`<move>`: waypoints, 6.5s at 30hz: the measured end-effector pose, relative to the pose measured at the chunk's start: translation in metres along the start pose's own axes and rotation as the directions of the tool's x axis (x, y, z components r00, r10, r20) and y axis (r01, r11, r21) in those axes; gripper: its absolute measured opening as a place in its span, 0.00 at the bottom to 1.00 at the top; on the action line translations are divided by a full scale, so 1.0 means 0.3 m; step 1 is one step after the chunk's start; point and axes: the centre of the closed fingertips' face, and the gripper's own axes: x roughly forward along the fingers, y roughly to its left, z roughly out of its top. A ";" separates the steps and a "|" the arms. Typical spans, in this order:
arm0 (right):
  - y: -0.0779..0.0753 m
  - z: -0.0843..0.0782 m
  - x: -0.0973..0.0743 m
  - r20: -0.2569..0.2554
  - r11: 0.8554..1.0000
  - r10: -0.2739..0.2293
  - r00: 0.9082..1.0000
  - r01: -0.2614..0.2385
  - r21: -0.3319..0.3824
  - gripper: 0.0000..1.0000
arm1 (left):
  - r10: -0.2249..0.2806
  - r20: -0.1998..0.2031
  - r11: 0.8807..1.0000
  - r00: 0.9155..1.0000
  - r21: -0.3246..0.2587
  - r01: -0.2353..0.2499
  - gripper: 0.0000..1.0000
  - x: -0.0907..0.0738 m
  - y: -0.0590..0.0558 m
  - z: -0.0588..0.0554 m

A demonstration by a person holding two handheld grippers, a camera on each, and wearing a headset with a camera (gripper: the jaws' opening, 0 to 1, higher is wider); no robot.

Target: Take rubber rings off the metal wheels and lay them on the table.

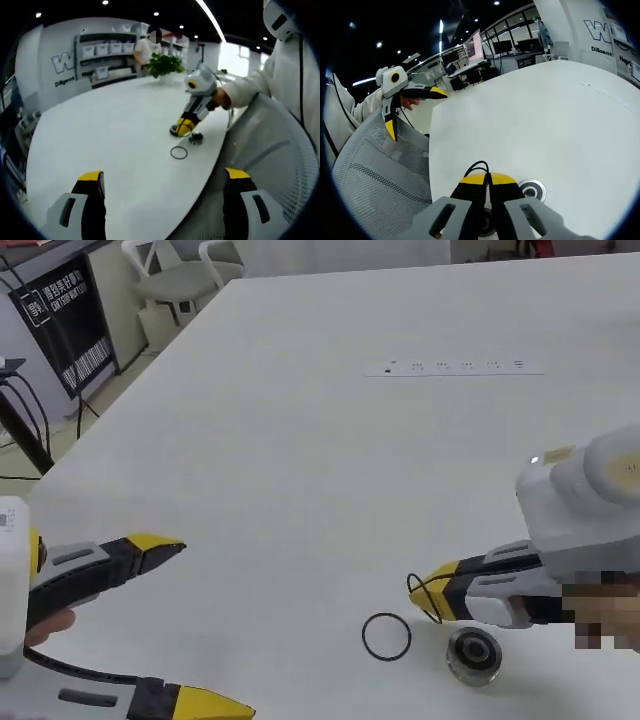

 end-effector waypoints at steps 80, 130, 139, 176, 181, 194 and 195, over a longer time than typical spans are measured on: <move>-0.138 0.015 -0.136 0.056 0.991 -0.129 0.990 0.128 0.034 0.04 | 0.028 -0.014 1.000 1.000 -0.014 -0.028 0.97 -0.017 0.043 0.000; -0.187 -0.115 -0.245 0.095 0.975 -0.191 0.977 0.178 0.133 0.13 | -0.076 0.012 0.981 0.997 0.182 0.072 0.95 0.118 0.046 0.251; -0.189 -0.135 -0.247 0.082 0.975 -0.202 0.976 0.193 0.108 0.22 | -0.119 0.011 0.974 0.993 0.194 0.115 0.95 0.163 0.025 0.281; -0.178 -0.135 -0.219 0.035 0.980 -0.188 0.982 0.190 -0.063 0.41 | -0.274 -0.008 0.936 0.962 0.229 0.268 0.86 0.412 -0.094 0.323; -0.176 -0.126 -0.212 0.045 0.980 -0.182 0.982 0.185 -0.069 0.40 | -0.298 -0.017 0.929 0.954 0.223 0.294 0.84 0.454 -0.123 0.307; -0.155 -0.095 -0.185 0.094 0.989 -0.135 0.986 0.141 -0.051 0.37 | -0.305 -0.027 0.933 0.952 0.193 0.304 0.63 0.546 -0.119 0.275; -0.149 -0.086 -0.184 0.110 0.991 -0.122 0.986 0.127 -0.042 0.37 | -0.307 -0.026 0.933 0.951 0.191 0.306 0.62 0.556 -0.119 0.273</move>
